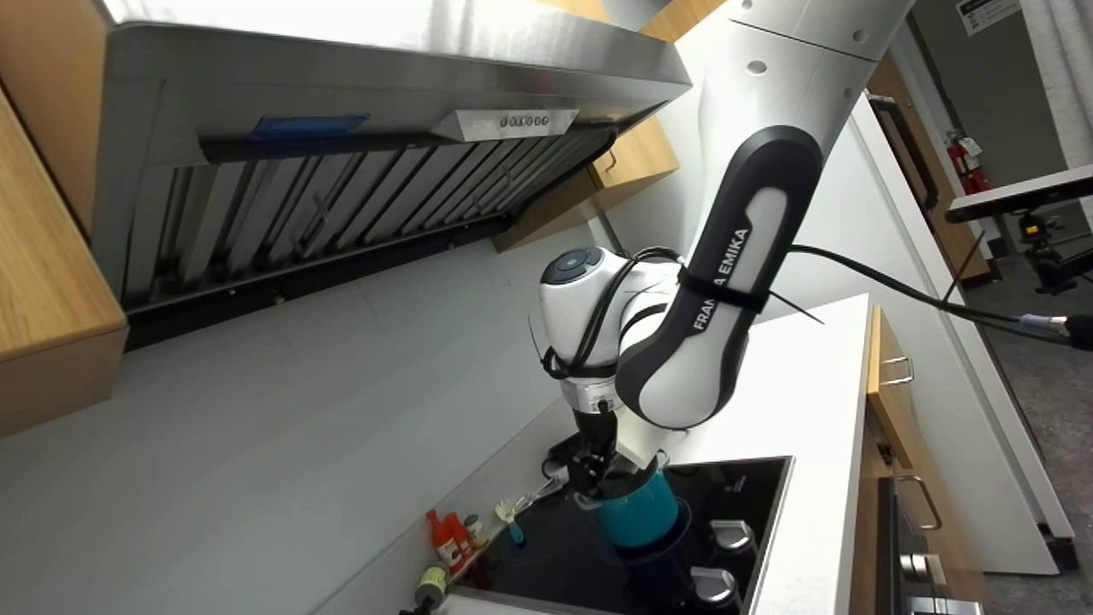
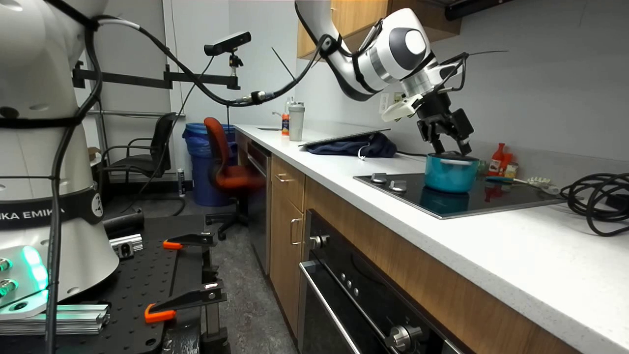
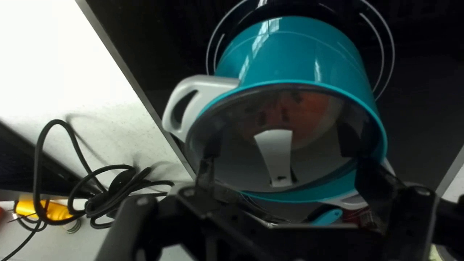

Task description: Take the lid off the blue pot

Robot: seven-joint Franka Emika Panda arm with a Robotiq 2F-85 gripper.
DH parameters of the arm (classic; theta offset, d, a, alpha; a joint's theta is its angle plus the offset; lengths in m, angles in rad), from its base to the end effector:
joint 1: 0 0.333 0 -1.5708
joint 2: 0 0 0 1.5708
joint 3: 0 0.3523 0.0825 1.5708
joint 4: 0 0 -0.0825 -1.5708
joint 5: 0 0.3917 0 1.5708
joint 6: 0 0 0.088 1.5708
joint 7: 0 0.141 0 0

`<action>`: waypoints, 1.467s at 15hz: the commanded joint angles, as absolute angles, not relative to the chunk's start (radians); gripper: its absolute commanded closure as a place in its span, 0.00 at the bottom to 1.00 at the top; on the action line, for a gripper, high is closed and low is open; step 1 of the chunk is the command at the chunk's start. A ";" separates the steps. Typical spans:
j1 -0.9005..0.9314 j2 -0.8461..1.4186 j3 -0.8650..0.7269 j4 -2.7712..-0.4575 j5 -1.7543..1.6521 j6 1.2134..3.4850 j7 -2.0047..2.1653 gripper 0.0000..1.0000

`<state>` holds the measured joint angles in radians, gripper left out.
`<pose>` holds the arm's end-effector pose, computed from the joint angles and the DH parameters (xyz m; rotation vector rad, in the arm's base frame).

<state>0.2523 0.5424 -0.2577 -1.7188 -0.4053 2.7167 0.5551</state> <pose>0.7465 0.0306 0.3269 2.7986 -0.2248 0.7665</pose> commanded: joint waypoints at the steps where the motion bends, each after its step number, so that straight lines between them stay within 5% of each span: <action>1: 0.245 0.523 -0.245 -1.736 -0.398 2.685 0.465 0.24; 2: 0.244 0.521 -0.244 -1.737 -0.399 2.685 0.450 0.36; 4: 0.238 0.521 -0.239 -1.735 -0.391 2.687 0.427 0.45; 11: 0.238 0.511 -0.243 -1.738 -0.396 2.687 0.414 0.99; 22: 0.272 0.470 -0.286 -1.749 -0.461 2.710 0.457 0.96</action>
<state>0.2534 0.5144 -0.2607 -1.7248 -0.4255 2.7111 0.4364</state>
